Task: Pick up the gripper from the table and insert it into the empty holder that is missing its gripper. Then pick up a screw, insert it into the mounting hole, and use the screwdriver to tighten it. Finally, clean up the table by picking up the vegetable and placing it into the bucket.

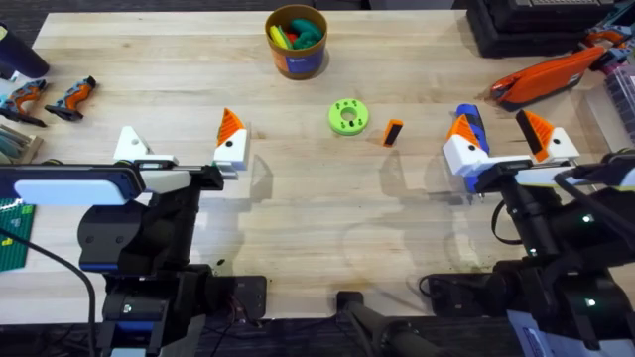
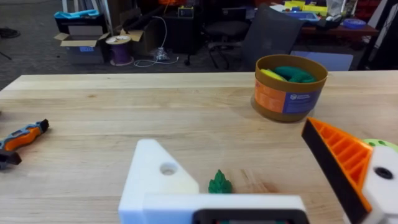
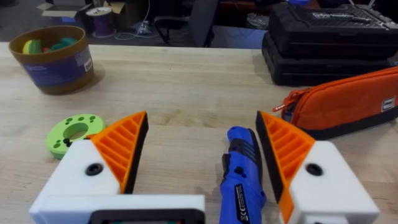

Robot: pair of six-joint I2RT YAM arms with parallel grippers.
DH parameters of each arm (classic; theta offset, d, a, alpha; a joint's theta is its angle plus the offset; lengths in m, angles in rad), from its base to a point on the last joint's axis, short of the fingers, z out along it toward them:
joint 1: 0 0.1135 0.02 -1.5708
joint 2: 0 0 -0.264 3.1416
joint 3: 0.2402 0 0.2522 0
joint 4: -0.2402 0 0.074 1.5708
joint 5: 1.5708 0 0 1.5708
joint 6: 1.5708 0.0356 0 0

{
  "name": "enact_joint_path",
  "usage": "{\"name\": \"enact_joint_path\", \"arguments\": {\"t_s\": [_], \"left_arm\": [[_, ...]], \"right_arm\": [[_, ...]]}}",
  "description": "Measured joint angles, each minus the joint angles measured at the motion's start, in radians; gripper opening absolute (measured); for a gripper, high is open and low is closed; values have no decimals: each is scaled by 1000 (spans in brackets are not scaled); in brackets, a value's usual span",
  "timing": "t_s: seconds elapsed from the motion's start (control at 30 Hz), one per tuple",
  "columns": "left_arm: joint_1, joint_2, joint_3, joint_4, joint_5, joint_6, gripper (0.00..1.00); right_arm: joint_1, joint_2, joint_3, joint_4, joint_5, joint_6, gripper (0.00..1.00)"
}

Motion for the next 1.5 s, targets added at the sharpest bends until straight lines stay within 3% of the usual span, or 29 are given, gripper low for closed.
{"name": "enact_joint_path", "arguments": {"t_s": [0.53, 0.8, 0.97, 1.13, 1.3, 1.5], "left_arm": [[0, 0, 0, 3, 9, -3, 985], [0, 0, 46, -35, 27, -76, 985], [0, 12, 210, -184, 27, -88, 985], [0, 120, 434, -388, 28, -60, 985], [0, 317, 679, -587, 27, -29, 985], [0, 607, 933, -862, 27, -19, 985]], "right_arm": [[0, 0, 0, 12, -1, 15, 992], [0, 0, 30, 71, -37, 64, 992], [0, 0, 147, 61, -56, 84, 991], [0, 9, 294, -52, -65, 94, 991], [0, 114, 459, -271, -69, 97, 990], [0, 332, 673, -485, -71, 97, 992]]}}
